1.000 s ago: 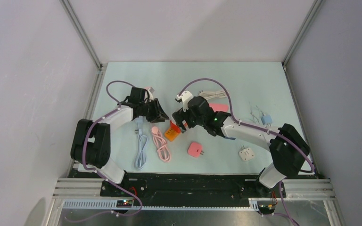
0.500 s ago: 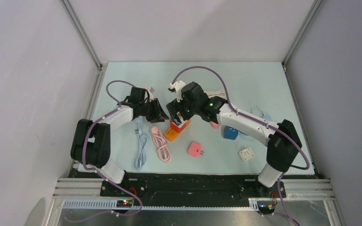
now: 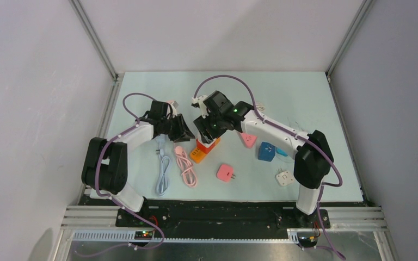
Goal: Insert the plug
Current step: Press the plug into the socket.
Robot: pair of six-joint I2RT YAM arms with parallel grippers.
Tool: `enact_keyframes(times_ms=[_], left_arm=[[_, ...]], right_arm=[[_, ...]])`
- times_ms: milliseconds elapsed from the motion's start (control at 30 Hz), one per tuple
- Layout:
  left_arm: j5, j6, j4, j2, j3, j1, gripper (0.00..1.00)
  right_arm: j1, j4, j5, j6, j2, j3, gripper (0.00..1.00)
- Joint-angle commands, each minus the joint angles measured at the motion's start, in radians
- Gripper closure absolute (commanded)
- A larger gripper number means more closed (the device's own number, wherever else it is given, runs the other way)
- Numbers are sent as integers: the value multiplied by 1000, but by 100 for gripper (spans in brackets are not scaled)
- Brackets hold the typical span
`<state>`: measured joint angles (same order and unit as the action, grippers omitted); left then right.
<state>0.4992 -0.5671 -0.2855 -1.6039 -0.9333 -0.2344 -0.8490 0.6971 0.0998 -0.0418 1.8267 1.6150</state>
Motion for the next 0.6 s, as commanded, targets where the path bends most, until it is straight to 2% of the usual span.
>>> enact_keyframes(times_ms=[0,267,367,567], left_arm=[[-4,26,5,4,-28,4,63],[-3,29,5,7,-23,10,63],[-4,29,4,6,-20,11,63],[-2,26,5,6,-22,14,63]], right_arm=[[1,49,26,25,20,53,49],[-30,-20,-53,24,9,-53,80],[-47,-62,-110,9,5,-108,100],[-71,-192,-193,-34,-21,-268,100]])
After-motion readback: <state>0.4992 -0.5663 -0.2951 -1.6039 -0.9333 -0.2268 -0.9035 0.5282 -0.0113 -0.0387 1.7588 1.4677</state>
